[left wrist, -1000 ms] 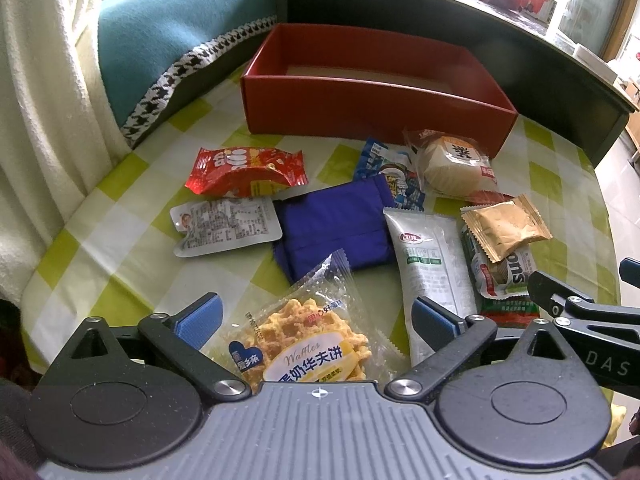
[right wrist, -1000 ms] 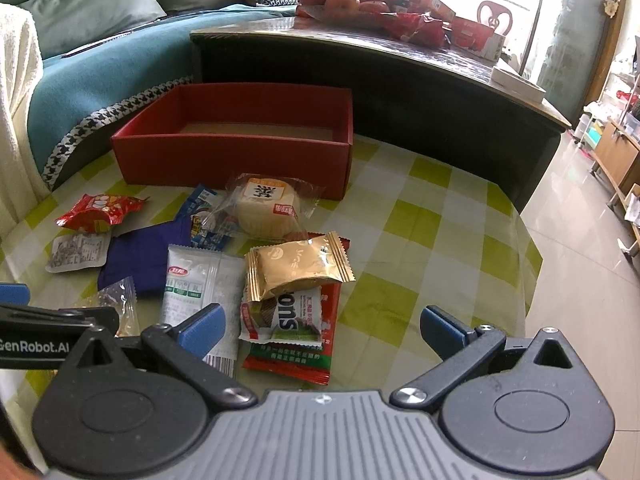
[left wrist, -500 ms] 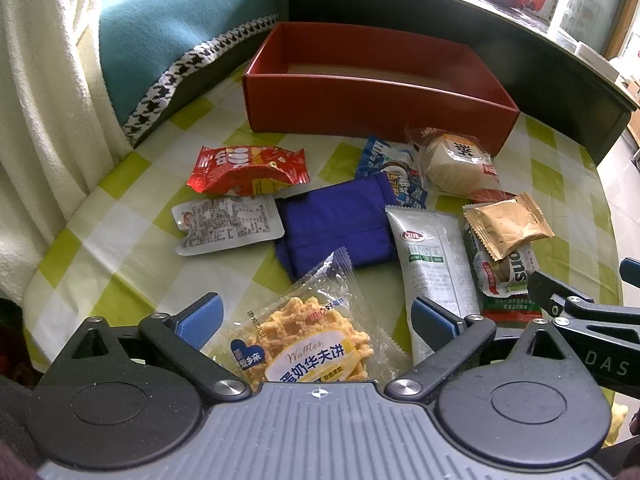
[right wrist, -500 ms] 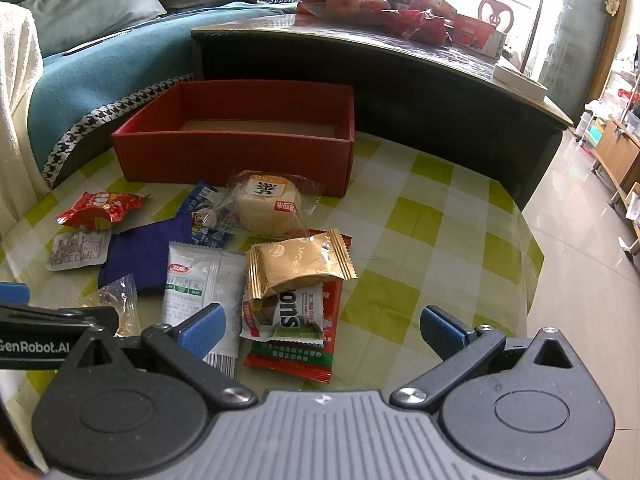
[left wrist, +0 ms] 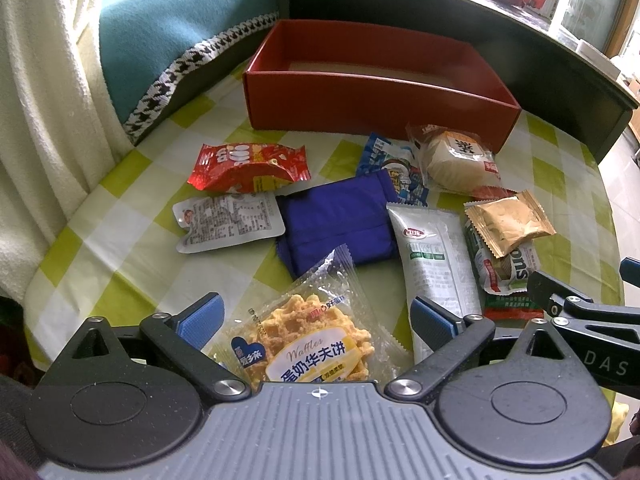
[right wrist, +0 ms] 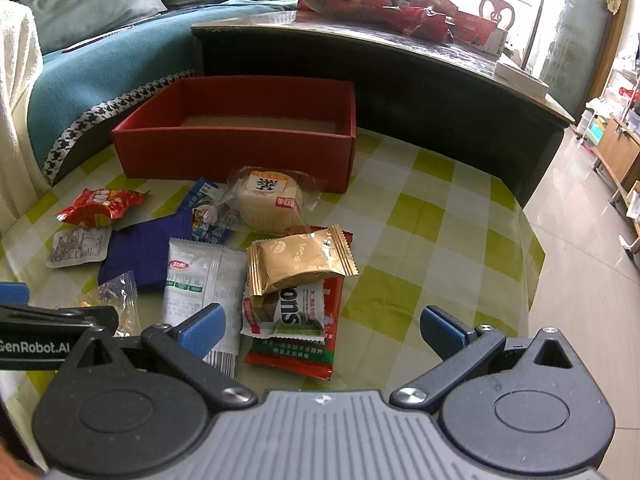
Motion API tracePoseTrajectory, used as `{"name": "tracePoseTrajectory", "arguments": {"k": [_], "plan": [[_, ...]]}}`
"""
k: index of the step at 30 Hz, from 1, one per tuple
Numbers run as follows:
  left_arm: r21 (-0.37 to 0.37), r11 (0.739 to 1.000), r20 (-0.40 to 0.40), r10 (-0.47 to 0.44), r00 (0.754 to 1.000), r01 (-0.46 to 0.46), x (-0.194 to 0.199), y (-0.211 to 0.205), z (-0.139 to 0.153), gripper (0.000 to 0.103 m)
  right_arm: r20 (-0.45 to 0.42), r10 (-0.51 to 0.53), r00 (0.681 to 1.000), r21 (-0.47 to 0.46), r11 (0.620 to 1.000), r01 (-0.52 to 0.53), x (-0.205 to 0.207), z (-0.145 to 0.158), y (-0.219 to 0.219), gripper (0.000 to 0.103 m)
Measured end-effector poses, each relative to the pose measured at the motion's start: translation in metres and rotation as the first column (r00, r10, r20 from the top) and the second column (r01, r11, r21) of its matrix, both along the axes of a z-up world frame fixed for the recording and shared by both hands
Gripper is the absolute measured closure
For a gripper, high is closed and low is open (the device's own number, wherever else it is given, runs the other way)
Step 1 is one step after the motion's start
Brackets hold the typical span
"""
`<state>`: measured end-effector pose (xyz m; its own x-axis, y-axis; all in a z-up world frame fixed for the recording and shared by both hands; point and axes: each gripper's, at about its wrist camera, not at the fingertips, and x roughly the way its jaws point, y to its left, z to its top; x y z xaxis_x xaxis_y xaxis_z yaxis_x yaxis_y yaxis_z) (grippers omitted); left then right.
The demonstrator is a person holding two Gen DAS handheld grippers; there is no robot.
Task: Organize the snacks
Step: 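Move both tools over the scattered snacks toward the waffle pack and white sachet, then close the right tool on the white long sachet while the left tool lowers over the waffle pack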
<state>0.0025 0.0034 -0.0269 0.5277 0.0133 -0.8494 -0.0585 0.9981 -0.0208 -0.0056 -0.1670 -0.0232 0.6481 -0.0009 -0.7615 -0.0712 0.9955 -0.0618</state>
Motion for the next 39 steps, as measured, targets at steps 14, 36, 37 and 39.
{"name": "tracePoseTrajectory", "arguments": {"k": [14,36,37,39], "plan": [[-0.033,0.999,-0.040,0.017,0.999,-0.018,0.003,0.009,-0.005,0.001,-0.054,0.025,0.998,0.042,0.999,-0.023,0.005,-0.002,0.003,0.000],[-0.034,0.978,-0.169,0.198,0.966,-0.206,0.030,0.017,-0.047,0.000,-0.062,0.016,0.998,0.109,0.994,-0.009,0.006,0.002,-0.003,0.000],[-0.031,0.978,-0.165,0.200,0.966,-0.207,0.029,0.016,-0.048,0.000,-0.063,0.019,0.998,0.109,0.994,-0.012,0.006,0.002,-0.003,0.000],[-0.031,0.979,-0.164,0.192,0.968,-0.199,0.027,0.015,-0.049,0.000,-0.065,0.026,0.998,0.112,0.993,-0.019,0.006,0.002,-0.002,0.000]]}}
